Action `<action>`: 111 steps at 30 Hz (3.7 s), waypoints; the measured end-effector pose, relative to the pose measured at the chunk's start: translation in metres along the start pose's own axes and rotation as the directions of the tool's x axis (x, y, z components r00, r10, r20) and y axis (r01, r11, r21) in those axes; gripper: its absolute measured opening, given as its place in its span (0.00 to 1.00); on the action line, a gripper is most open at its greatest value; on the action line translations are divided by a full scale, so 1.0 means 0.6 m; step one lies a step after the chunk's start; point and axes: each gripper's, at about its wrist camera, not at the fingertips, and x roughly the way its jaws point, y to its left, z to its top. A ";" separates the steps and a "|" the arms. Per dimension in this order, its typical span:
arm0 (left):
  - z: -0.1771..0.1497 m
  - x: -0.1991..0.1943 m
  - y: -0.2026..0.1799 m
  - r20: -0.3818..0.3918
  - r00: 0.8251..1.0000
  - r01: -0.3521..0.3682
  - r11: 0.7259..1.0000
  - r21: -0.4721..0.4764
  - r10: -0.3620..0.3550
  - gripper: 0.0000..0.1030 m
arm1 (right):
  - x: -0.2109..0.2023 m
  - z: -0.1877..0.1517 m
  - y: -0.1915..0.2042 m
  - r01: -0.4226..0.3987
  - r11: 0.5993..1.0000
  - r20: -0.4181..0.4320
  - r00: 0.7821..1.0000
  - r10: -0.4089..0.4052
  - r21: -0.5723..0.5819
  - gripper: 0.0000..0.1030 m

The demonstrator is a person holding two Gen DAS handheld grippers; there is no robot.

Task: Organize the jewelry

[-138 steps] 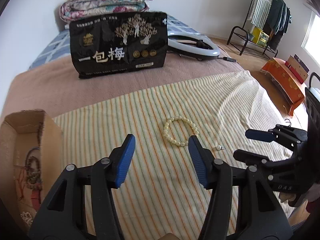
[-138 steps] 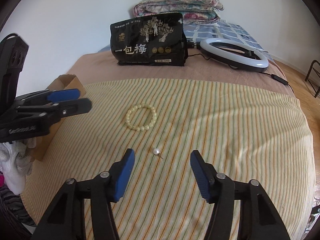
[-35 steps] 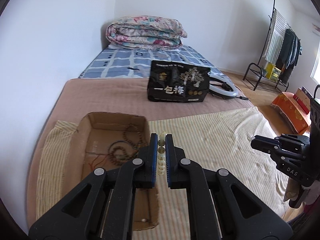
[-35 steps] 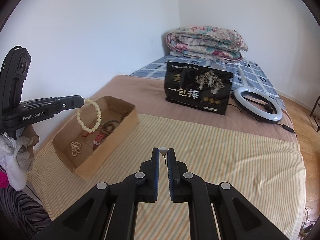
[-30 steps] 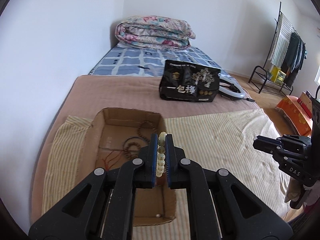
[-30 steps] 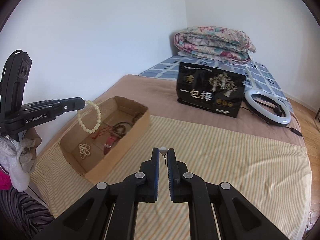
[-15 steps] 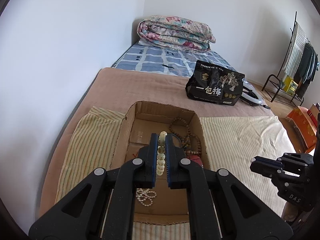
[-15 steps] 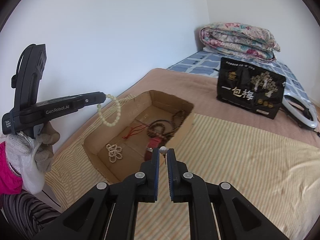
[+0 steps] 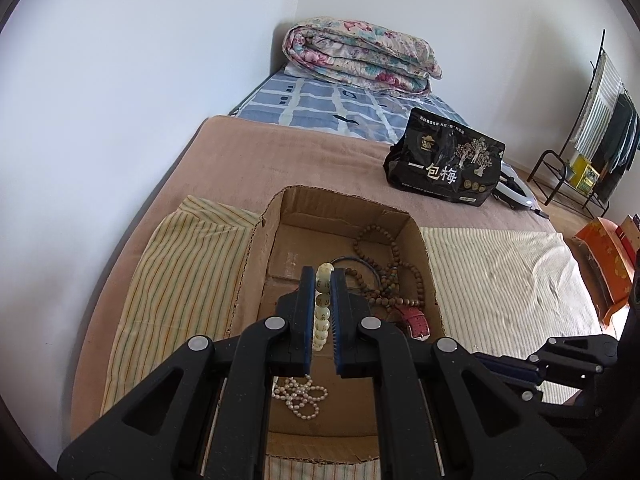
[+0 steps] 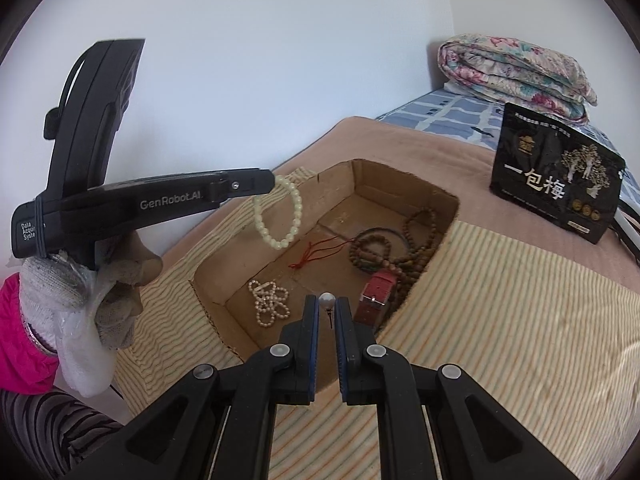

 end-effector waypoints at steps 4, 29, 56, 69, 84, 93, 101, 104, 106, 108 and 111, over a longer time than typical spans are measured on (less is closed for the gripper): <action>0.001 0.001 0.000 0.002 1.000 -0.001 1.000 0.002 0.001 0.05 | 0.012 -0.001 0.009 -0.004 1.000 -0.011 1.000 0.004 -0.012 0.06; 0.004 -0.007 -0.023 0.050 0.998 -0.040 0.998 0.058 0.037 0.65 | 0.006 0.000 0.010 0.086 0.996 0.036 0.996 -0.086 -0.006 0.96; 0.021 -0.130 -0.077 0.175 0.984 -0.063 0.994 0.088 0.047 0.65 | -0.109 0.016 0.009 0.144 0.989 0.137 0.980 -0.145 0.018 0.97; 0.006 -0.225 -0.130 0.216 0.975 -0.078 0.994 0.071 0.061 0.82 | -0.187 0.009 -0.008 0.191 0.981 0.191 0.962 -0.195 0.038 1.00; -0.041 -0.263 -0.166 0.278 0.948 -0.186 0.979 0.080 0.158 0.97 | -0.209 -0.015 -0.061 0.230 0.970 0.189 0.952 -0.241 0.082 1.00; -0.043 -0.257 -0.169 0.277 0.944 -0.208 0.976 0.072 0.180 0.99 | -0.214 -0.013 -0.067 0.254 0.964 0.205 0.942 -0.265 0.077 1.00; -0.053 -0.240 -0.174 0.259 0.946 -0.225 0.971 0.082 0.197 1.00 | -0.214 -0.020 -0.079 0.275 0.958 0.202 0.937 -0.287 0.085 1.00; -0.054 -0.238 -0.173 0.258 0.945 -0.226 0.971 0.078 0.199 1.00 | -0.212 -0.022 -0.082 0.278 0.957 0.198 0.936 -0.290 0.089 1.00; -0.056 -0.239 -0.171 0.261 0.945 -0.224 0.972 0.070 0.199 1.00 | -0.211 -0.023 -0.084 0.281 0.956 0.194 0.936 -0.293 0.089 1.00; -0.056 -0.239 -0.170 0.260 0.945 -0.223 0.973 0.060 0.200 1.00 | -0.211 -0.024 -0.084 0.281 0.955 0.192 0.936 -0.294 0.091 1.00; -0.057 -0.238 -0.170 0.258 0.945 -0.224 0.973 0.063 0.201 1.00 | -0.211 -0.024 -0.084 0.288 0.954 0.193 0.934 -0.300 0.085 1.00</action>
